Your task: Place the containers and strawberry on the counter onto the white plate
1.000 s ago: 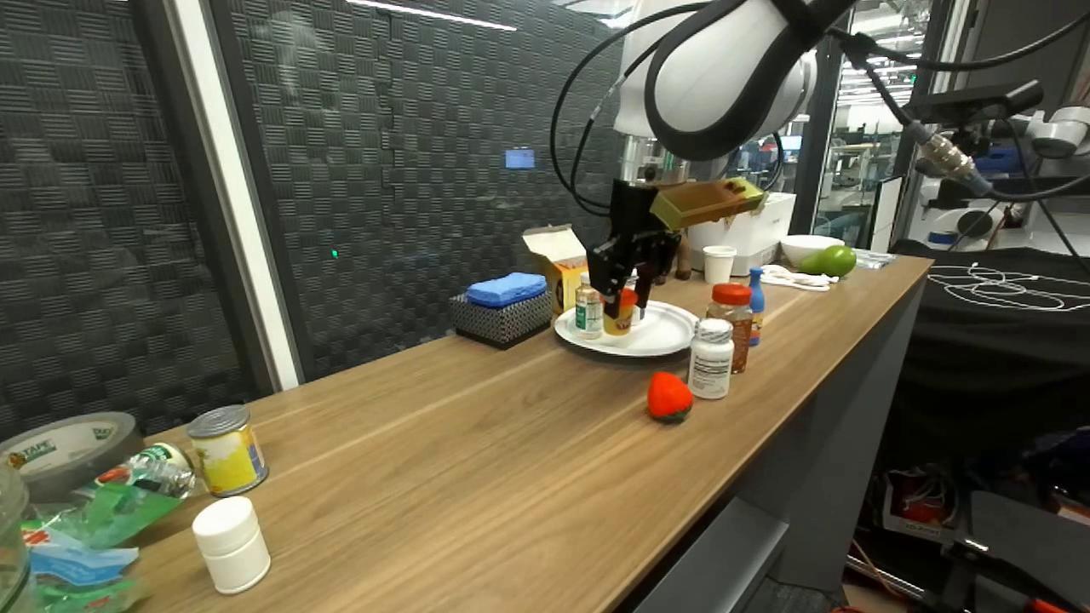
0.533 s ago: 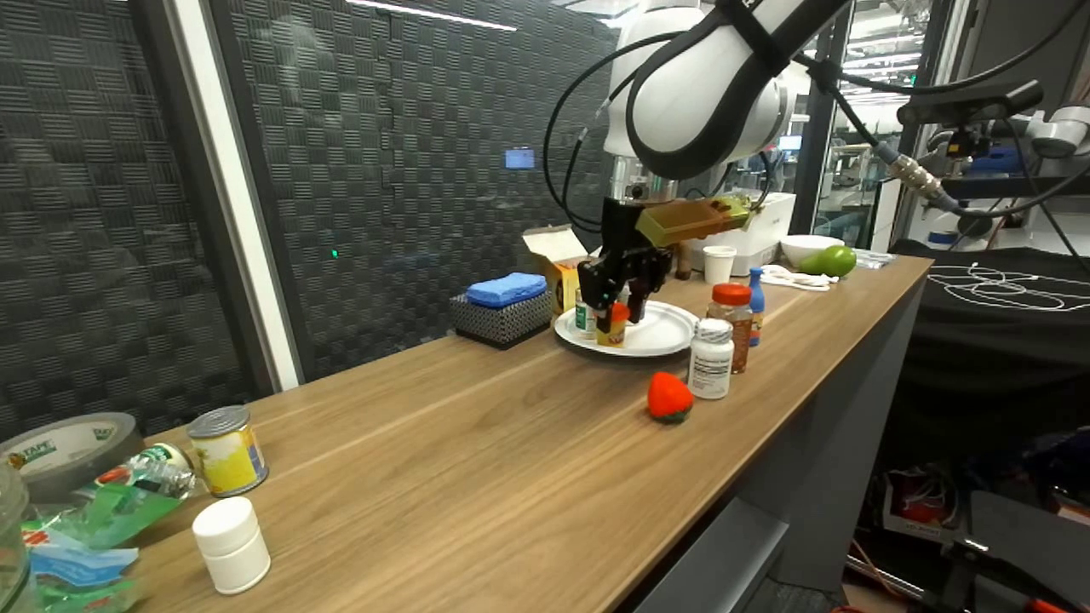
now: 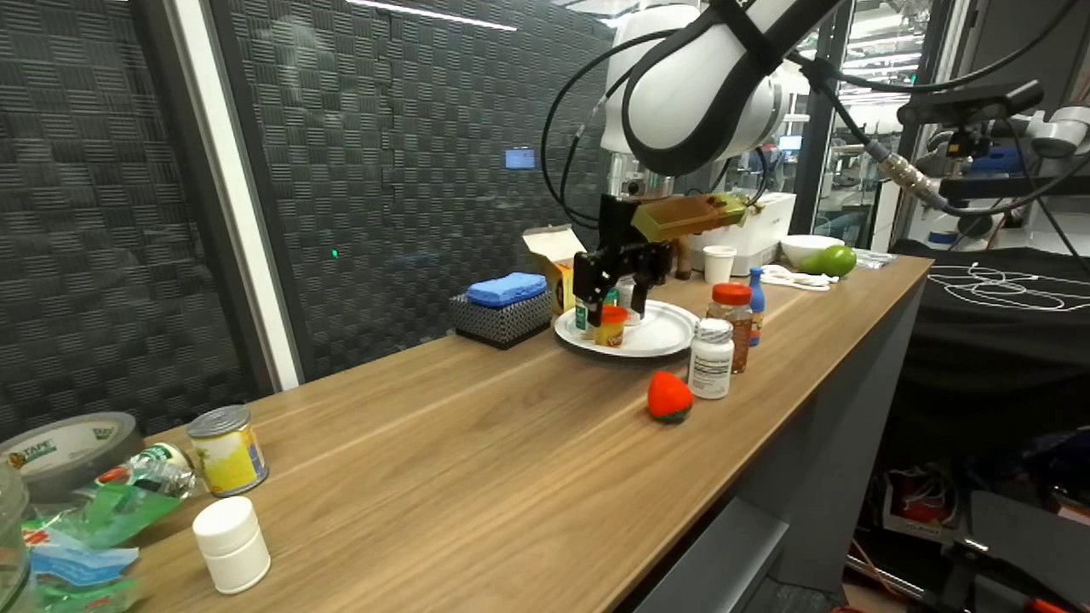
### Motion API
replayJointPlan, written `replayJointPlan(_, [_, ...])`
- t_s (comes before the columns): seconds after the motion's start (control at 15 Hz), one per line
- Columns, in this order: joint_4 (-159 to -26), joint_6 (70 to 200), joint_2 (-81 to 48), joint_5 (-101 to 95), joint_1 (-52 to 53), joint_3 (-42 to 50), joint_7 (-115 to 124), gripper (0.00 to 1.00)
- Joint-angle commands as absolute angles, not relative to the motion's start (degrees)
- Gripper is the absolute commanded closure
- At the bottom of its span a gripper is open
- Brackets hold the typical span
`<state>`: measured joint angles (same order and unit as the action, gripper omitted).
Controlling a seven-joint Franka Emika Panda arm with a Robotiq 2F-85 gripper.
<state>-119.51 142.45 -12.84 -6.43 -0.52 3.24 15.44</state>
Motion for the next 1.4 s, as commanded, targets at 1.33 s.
replayJointPlan(1.33, [-133.1, 128.15, 13.42, -7.96, -8.12, 3.89, 28.21, 0.0])
